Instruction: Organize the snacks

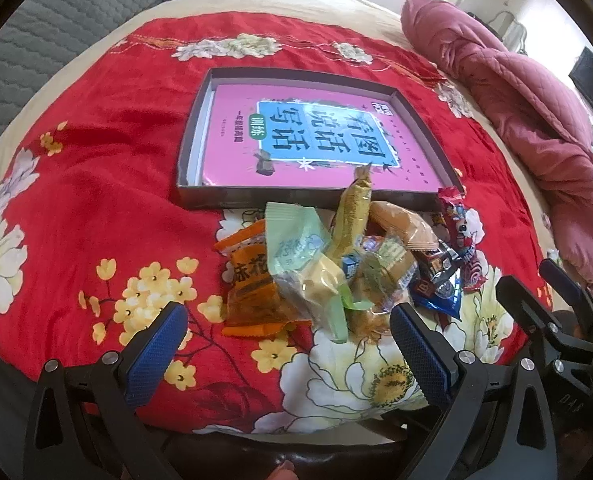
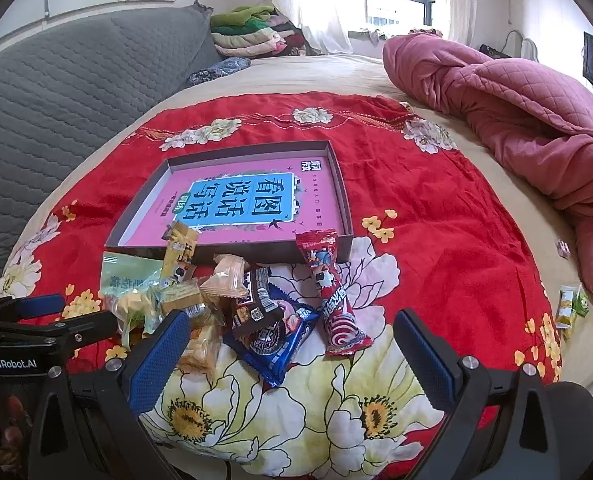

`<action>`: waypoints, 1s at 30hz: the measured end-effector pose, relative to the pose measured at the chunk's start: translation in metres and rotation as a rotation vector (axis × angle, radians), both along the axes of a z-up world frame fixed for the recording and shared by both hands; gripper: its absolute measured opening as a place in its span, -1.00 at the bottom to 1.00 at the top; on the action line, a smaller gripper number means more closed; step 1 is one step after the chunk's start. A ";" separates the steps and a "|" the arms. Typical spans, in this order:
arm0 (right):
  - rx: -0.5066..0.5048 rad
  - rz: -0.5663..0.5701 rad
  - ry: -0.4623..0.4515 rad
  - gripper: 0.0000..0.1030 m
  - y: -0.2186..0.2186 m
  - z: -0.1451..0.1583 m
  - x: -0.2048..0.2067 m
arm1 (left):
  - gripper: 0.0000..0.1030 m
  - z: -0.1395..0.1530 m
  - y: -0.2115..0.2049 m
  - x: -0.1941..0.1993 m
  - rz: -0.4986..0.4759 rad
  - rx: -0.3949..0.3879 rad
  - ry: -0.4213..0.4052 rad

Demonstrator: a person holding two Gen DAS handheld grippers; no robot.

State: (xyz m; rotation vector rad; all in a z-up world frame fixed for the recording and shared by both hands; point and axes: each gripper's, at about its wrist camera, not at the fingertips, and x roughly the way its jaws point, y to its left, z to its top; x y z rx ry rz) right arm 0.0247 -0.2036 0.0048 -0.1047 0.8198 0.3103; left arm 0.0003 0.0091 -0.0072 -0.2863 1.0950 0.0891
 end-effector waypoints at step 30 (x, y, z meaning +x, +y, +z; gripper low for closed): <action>0.066 -0.086 0.028 0.98 -0.030 -0.011 0.029 | 0.96 -0.032 0.074 0.004 0.081 -0.135 0.089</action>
